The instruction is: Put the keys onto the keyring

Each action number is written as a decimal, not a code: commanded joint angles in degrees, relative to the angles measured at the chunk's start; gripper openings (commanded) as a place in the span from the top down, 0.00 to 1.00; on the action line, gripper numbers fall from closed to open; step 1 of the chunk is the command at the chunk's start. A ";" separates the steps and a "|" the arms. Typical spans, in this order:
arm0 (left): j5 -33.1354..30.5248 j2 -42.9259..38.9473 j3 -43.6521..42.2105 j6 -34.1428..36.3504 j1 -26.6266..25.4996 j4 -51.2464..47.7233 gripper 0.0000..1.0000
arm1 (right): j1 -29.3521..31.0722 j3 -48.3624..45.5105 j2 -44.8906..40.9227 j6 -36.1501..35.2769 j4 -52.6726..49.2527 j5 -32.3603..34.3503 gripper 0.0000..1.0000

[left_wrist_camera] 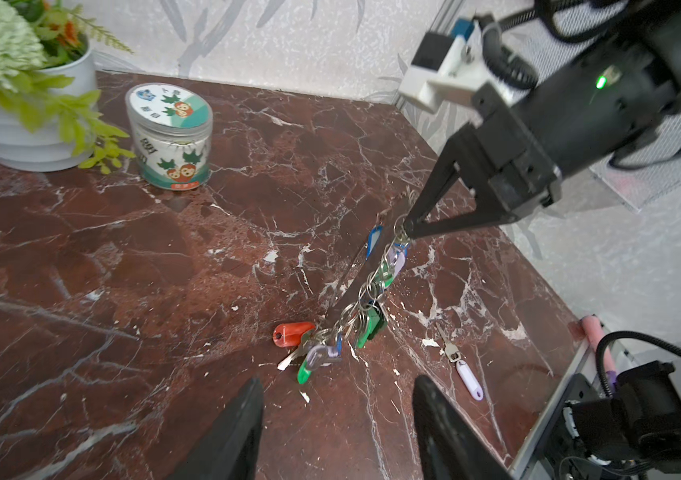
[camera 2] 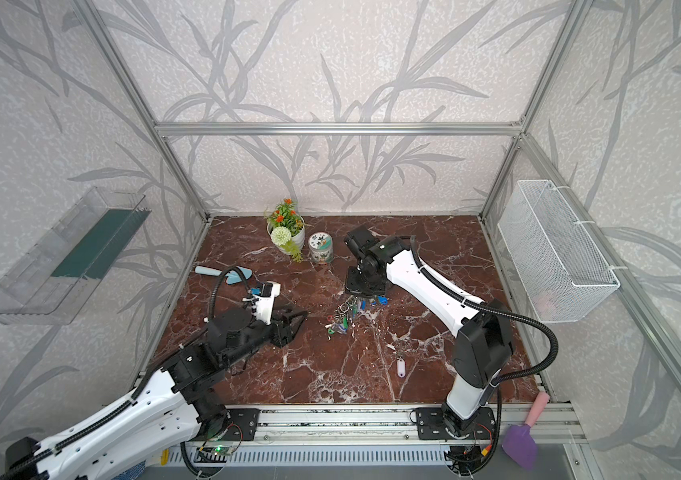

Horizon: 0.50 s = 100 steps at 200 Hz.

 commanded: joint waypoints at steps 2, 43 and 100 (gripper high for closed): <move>-5.00 5.47 2.21 6.56 -3.00 8.29 0.42 | -0.81 4.01 -2.66 4.67 -4.21 -0.27 1.00; -5.55 10.46 1.44 7.31 -5.07 15.61 0.43 | -1.93 0.87 -3.55 8.33 -3.12 -0.73 1.00; -7.62 9.45 -1.08 5.78 -5.30 14.76 0.46 | -1.70 -9.02 -3.78 12.48 3.28 -3.11 1.00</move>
